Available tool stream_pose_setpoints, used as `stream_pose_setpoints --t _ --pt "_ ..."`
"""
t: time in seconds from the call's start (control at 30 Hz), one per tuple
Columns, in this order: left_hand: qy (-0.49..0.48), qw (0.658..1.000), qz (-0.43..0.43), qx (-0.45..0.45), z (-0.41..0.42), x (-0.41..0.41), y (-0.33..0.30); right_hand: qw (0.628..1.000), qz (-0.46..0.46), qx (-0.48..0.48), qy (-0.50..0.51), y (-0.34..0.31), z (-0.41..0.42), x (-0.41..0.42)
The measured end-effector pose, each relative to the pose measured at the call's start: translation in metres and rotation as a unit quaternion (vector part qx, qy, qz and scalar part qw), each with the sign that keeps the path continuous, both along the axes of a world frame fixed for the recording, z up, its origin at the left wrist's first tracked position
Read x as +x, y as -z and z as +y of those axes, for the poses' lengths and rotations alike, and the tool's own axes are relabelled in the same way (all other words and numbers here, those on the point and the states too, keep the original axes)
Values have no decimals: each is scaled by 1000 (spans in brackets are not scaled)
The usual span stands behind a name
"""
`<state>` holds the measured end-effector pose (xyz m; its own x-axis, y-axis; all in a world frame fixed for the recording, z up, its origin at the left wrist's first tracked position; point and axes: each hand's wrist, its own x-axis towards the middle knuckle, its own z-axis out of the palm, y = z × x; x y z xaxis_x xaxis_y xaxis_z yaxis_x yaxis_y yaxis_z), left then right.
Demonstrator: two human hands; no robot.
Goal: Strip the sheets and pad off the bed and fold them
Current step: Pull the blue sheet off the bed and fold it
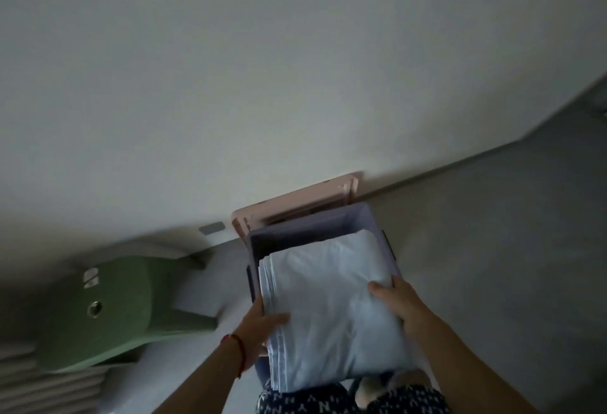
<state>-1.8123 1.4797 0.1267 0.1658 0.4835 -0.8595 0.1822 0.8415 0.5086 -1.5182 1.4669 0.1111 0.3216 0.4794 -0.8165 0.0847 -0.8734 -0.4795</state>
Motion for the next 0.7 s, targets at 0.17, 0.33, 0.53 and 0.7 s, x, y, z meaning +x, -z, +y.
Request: stream_pose_setpoints --t 0.17,0.33,0.53,0.7 --pt "-82 994 74 -4 4 16 56 989 45 -101 -93 52 56 21" --pt "-119 979 166 2 29 29 165 979 74 -116 -152 157 114 28" --pt "-71 951 297 45 99 53 337 982 77 -99 -144 342 167 25" --pt "-44 922 379 62 121 66 477 987 63 -67 -133 496 167 15"
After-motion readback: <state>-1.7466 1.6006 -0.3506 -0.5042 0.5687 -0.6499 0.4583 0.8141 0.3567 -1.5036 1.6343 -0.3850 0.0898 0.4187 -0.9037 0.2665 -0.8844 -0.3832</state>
